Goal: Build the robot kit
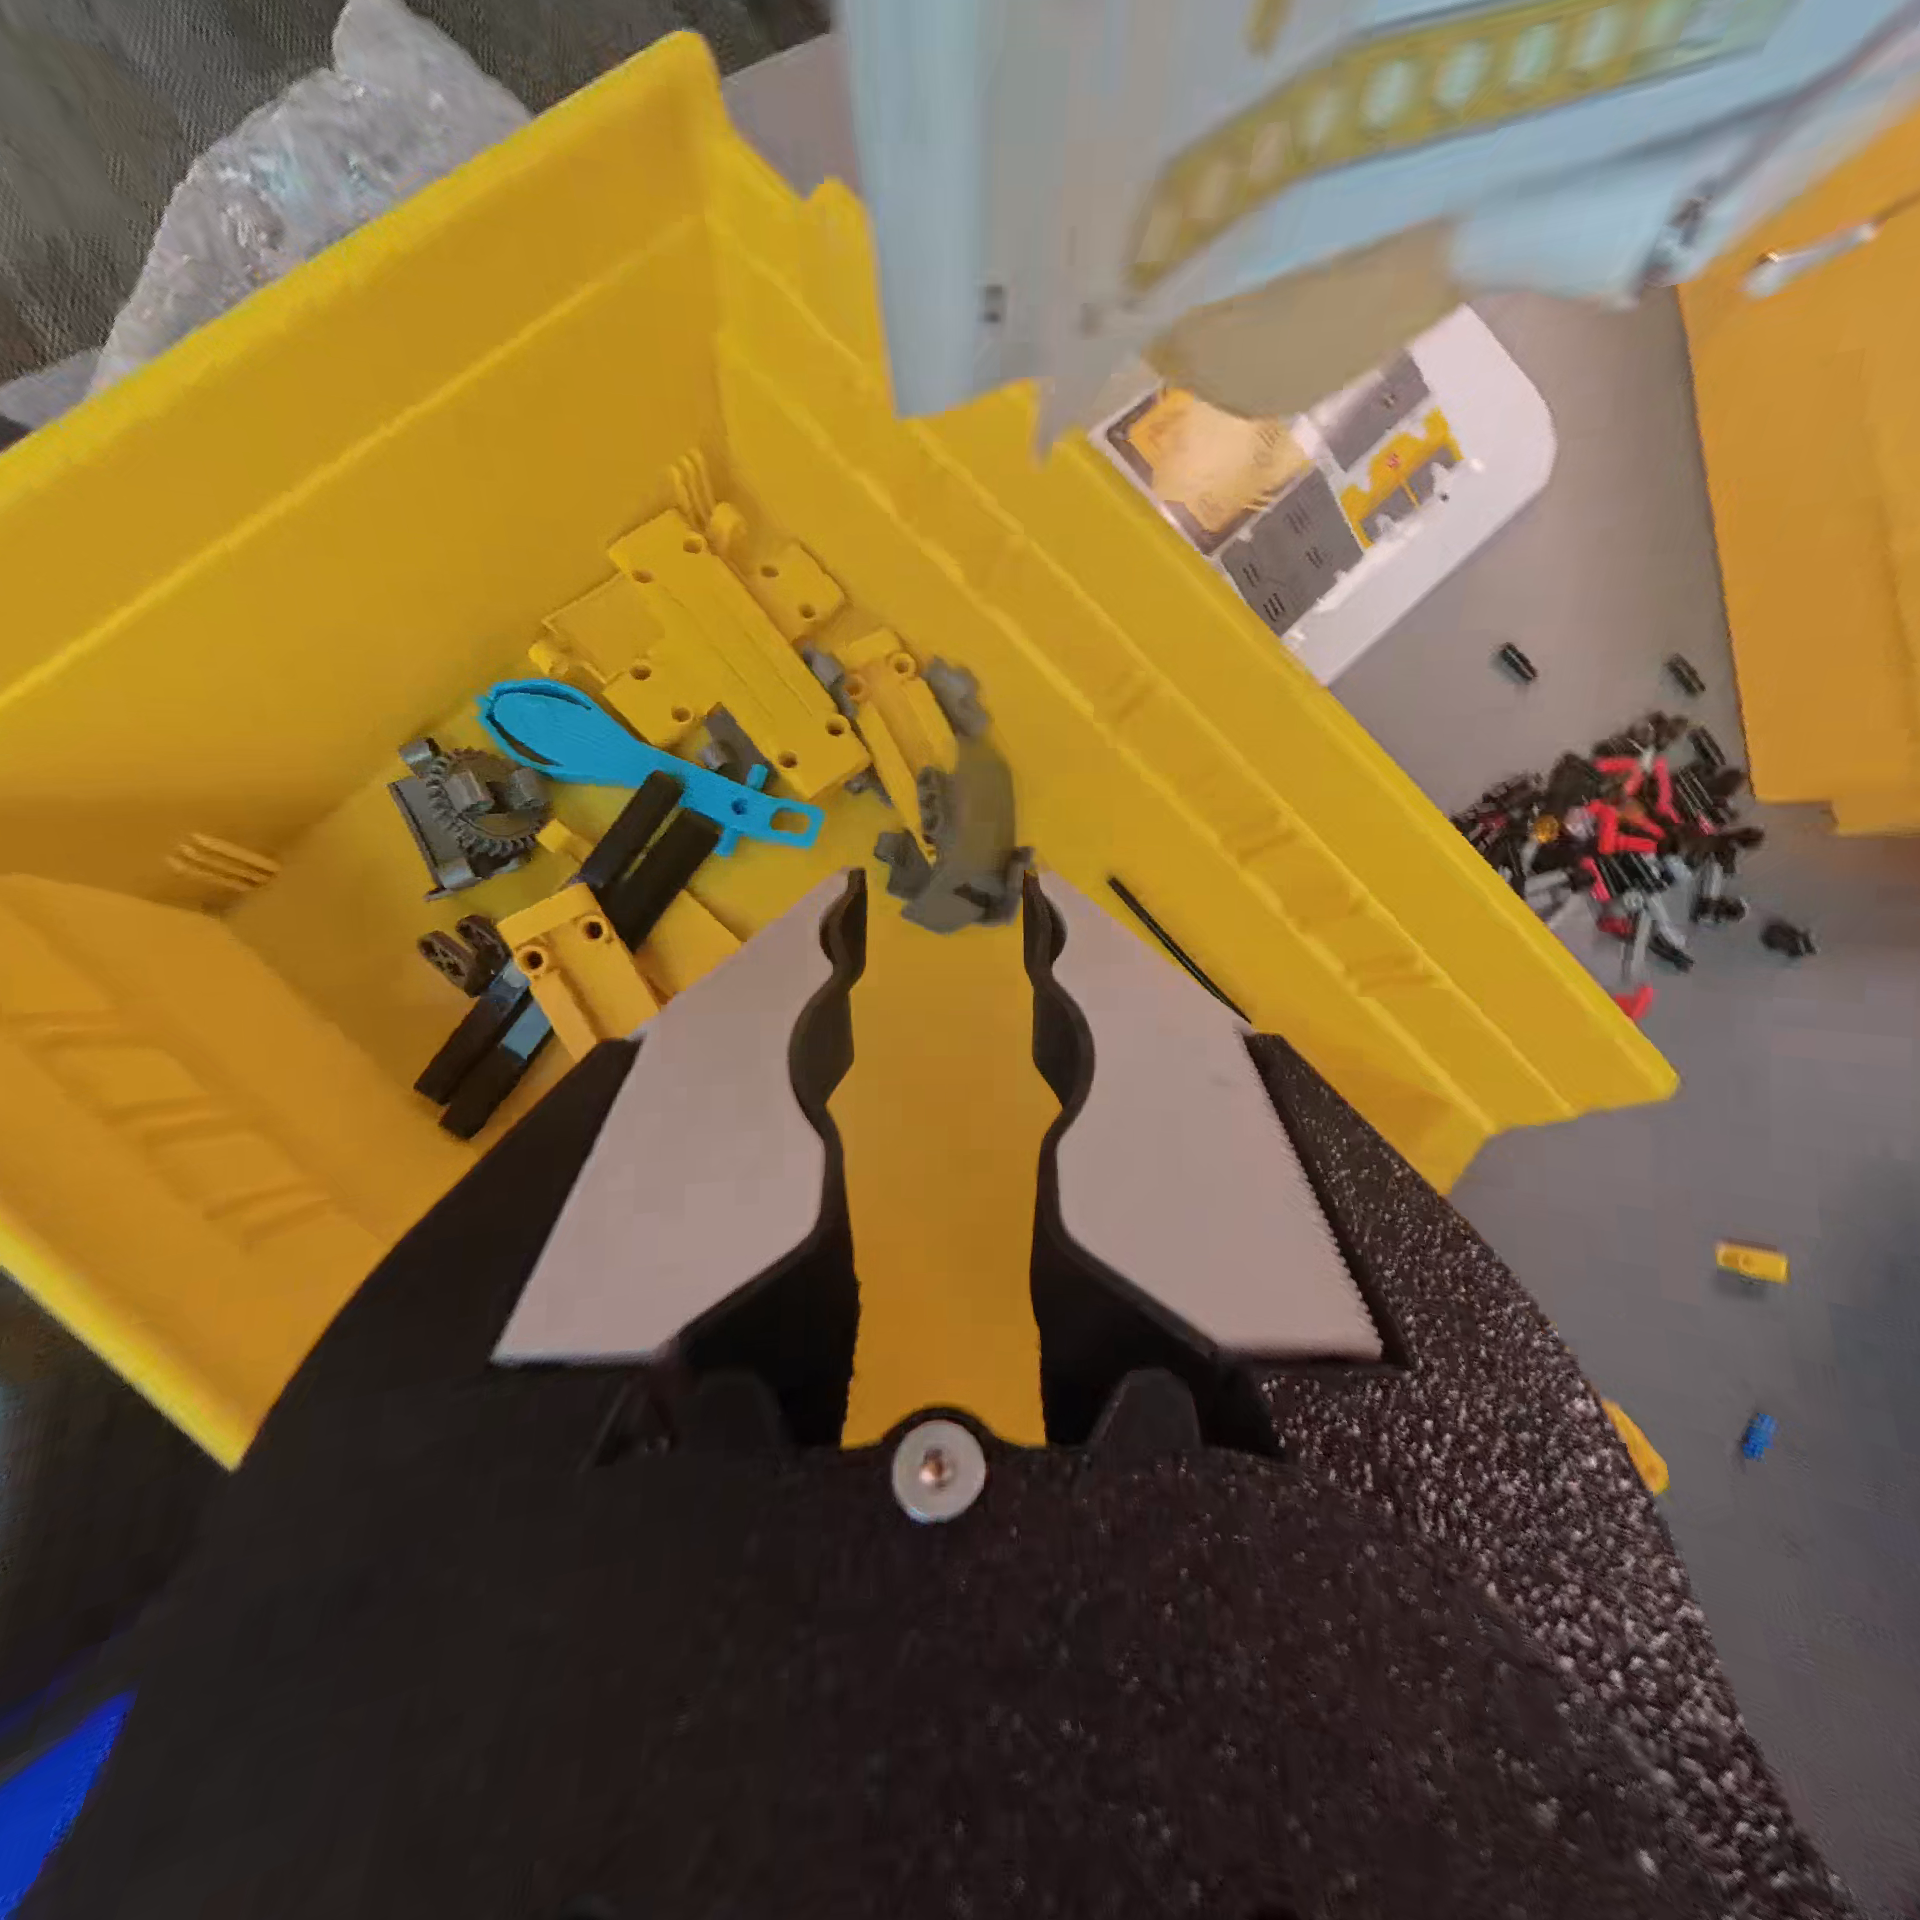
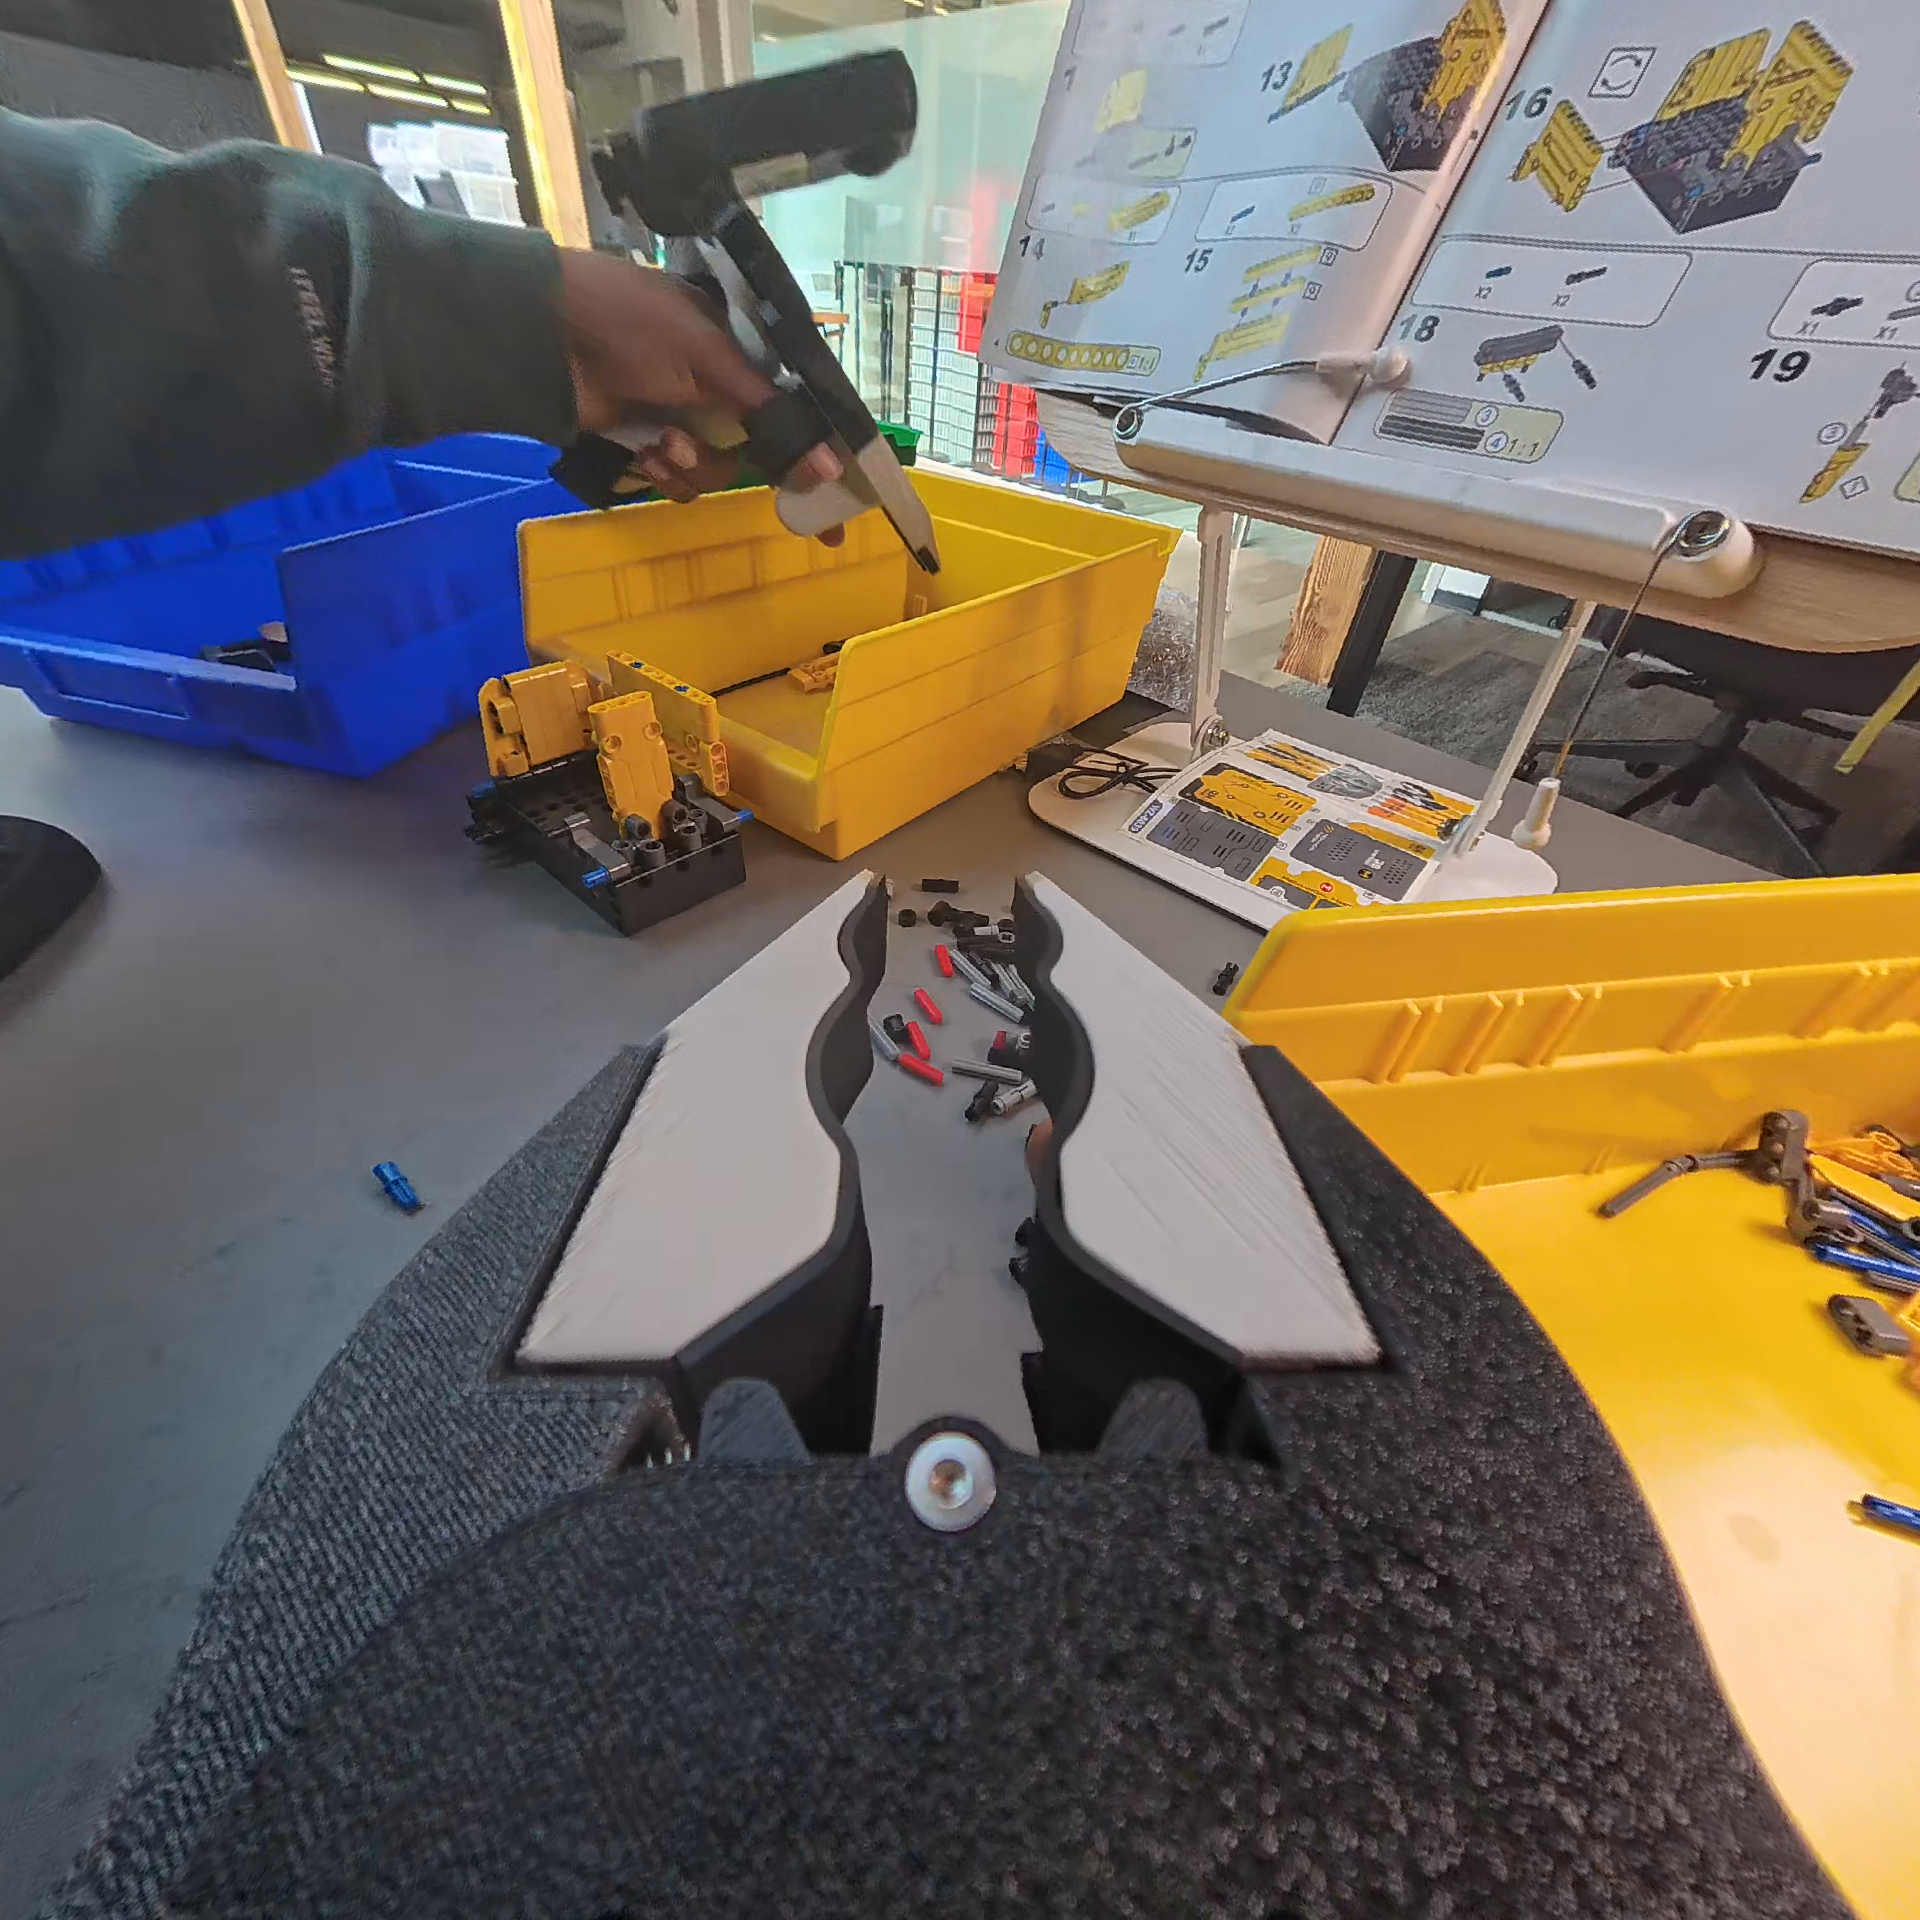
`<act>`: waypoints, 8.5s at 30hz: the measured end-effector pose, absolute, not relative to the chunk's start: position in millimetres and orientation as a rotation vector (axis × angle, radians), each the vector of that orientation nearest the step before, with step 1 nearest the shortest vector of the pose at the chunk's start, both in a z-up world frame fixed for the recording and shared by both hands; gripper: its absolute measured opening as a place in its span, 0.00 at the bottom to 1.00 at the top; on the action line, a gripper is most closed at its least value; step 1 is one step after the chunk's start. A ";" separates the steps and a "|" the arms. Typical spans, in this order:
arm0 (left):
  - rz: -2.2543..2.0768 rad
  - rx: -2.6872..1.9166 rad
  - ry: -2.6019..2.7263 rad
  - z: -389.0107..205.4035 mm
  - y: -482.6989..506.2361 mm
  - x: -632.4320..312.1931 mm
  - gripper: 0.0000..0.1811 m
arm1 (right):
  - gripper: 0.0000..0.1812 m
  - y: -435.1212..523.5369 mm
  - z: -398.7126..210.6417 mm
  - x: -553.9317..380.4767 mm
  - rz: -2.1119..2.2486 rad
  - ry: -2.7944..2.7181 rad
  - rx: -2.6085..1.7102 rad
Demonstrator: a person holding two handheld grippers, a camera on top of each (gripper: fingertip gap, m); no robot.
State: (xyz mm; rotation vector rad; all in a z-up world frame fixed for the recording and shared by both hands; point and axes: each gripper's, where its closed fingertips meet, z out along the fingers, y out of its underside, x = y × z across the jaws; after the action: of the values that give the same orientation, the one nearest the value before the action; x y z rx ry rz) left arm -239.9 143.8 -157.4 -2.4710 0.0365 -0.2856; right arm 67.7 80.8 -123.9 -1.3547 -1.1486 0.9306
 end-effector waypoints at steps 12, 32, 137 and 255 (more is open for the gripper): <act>-0.067 -2.582 -0.152 -232.0 205.6 -265.0 0.17 | 0.12 79.2 -125.0 69.0 0.886 -1.178 -1.333; -0.026 -2.692 0.222 -214.2 143.7 -251.6 0.15 | 0.12 75.8 -129.9 65.8 0.896 -1.200 -1.354; -0.431 -2.100 0.154 -69.5 98.7 -191.0 0.03 | 0.10 54.8 -121.3 63.6 0.796 -1.285 -1.207; -0.333 -1.710 1.076 -176.4 -53.4 29.4 0.16 | 0.04 -57.1 -180.4 34.0 1.871 -1.803 -1.755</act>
State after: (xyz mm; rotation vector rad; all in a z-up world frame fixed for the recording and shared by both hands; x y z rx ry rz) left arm 29.4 -53.4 -176.4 -1.7104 1.0760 -0.3325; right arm 34.0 -57.1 -180.4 -1.7554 -1.8035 1.8706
